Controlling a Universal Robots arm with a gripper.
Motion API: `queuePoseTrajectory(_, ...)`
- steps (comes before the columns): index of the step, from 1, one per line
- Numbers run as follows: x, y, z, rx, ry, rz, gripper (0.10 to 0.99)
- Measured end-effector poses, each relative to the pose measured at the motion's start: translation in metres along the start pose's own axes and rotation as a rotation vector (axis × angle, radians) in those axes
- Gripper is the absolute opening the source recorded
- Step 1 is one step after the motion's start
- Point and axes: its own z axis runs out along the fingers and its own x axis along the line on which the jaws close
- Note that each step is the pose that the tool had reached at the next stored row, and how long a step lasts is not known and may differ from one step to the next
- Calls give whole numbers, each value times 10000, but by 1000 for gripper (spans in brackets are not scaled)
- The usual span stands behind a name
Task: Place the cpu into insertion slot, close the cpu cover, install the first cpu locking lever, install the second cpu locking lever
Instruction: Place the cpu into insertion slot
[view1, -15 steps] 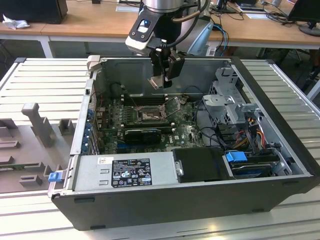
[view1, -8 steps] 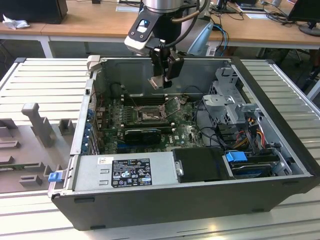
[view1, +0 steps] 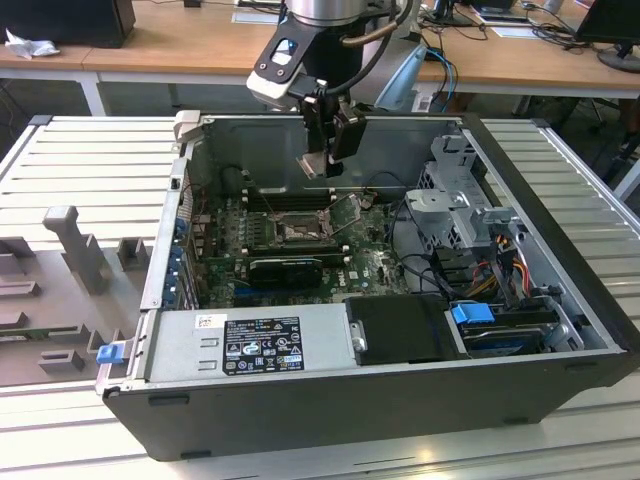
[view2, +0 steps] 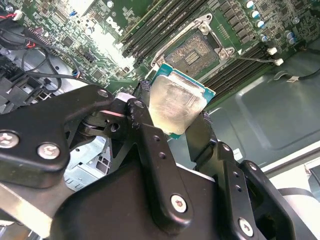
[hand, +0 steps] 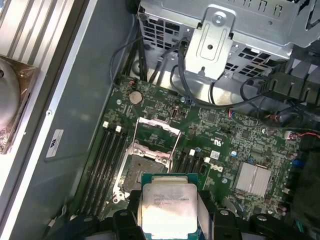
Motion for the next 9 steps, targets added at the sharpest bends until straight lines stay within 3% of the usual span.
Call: queuePoseTrajectory(9,0,-1,8,-8,-33,395,529)
